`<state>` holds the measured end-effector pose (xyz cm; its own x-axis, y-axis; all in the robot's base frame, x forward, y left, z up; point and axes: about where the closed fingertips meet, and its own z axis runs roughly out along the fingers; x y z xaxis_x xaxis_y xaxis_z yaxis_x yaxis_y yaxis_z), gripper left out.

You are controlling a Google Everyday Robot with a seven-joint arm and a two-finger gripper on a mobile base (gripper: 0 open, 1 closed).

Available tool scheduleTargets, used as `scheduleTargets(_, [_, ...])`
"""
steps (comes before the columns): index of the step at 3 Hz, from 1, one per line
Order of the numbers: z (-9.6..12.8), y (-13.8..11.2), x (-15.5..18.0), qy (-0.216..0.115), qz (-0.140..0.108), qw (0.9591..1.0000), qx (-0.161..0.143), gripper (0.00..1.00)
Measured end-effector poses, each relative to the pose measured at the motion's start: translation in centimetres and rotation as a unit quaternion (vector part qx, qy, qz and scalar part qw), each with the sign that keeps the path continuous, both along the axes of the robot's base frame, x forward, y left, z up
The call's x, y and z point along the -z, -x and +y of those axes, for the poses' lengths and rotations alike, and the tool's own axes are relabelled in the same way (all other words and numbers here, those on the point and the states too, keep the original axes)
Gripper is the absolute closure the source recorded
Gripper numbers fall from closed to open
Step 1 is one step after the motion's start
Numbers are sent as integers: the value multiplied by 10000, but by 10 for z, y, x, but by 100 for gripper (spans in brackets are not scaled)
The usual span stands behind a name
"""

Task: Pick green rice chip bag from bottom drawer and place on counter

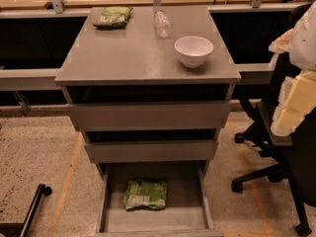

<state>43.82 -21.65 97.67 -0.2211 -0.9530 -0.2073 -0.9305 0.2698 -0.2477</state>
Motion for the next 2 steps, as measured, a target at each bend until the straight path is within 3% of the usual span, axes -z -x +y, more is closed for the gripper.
scheduleTargets(1, [0,0,0,0,-1,10000,0,0])
scheduleTargets(2, [4,-10,12,-238,-179,9995,-118,0])
